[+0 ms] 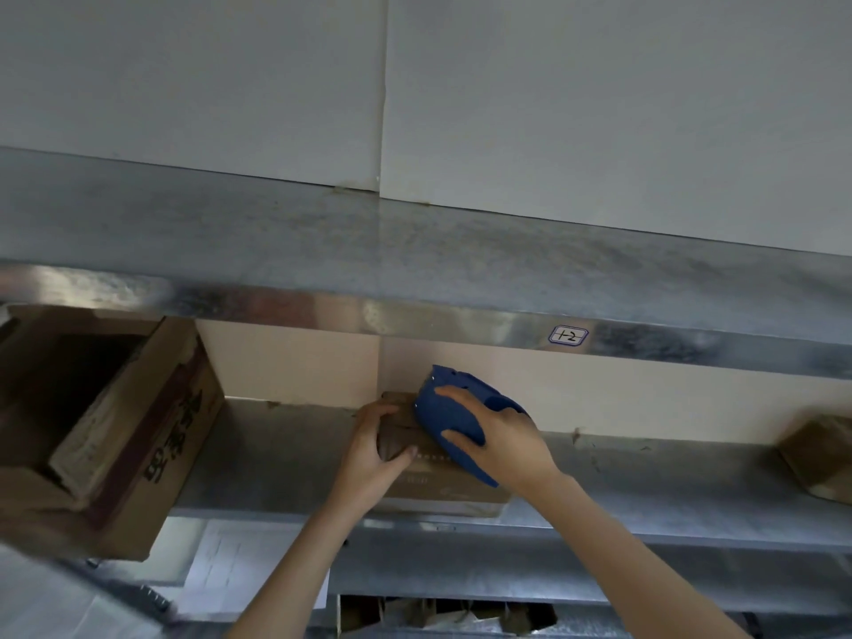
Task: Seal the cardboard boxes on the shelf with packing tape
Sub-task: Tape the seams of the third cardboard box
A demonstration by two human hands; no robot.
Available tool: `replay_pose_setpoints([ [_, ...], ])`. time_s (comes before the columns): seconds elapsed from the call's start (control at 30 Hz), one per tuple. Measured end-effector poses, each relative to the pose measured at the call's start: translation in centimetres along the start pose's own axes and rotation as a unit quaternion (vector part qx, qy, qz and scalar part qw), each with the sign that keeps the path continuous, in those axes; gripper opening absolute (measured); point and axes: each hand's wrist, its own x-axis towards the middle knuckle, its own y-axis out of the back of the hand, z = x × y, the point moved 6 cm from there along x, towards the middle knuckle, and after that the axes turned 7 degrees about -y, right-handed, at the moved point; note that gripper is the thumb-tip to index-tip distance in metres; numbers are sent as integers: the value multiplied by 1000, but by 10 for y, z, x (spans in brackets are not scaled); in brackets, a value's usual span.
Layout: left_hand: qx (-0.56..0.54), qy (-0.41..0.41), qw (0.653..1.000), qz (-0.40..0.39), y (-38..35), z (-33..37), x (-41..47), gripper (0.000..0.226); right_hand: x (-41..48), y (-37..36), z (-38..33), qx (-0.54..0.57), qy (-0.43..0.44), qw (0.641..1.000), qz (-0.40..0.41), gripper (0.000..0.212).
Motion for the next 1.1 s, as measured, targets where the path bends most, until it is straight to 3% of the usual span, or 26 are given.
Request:
replay_pose_setpoints([
  [0.13, 11, -10, 1000, -19, 11, 7, 6, 47, 3, 8, 3, 9, 14, 1000, 20, 55],
  [0.33, 20, -27, 999, -10, 40, 24, 21, 36, -8, 36, -7, 24, 111, 990, 85, 51],
  [0.47, 20, -42, 998, -31, 53, 41, 29, 33, -16, 44, -21, 6, 173, 982, 76, 49],
  [0.67, -15, -43, 991, -125, 56, 60, 31, 40, -27, 47, -36, -1, 220, 974, 62, 50],
  [0.83, -37, -39, 982, -181, 51, 74, 21, 45, -33, 48, -39, -22, 227, 971, 63, 50],
  [1.1, -71, -24, 981, -177, 43, 72, 16, 36, -40, 51, -39, -26, 225, 972, 61, 49],
])
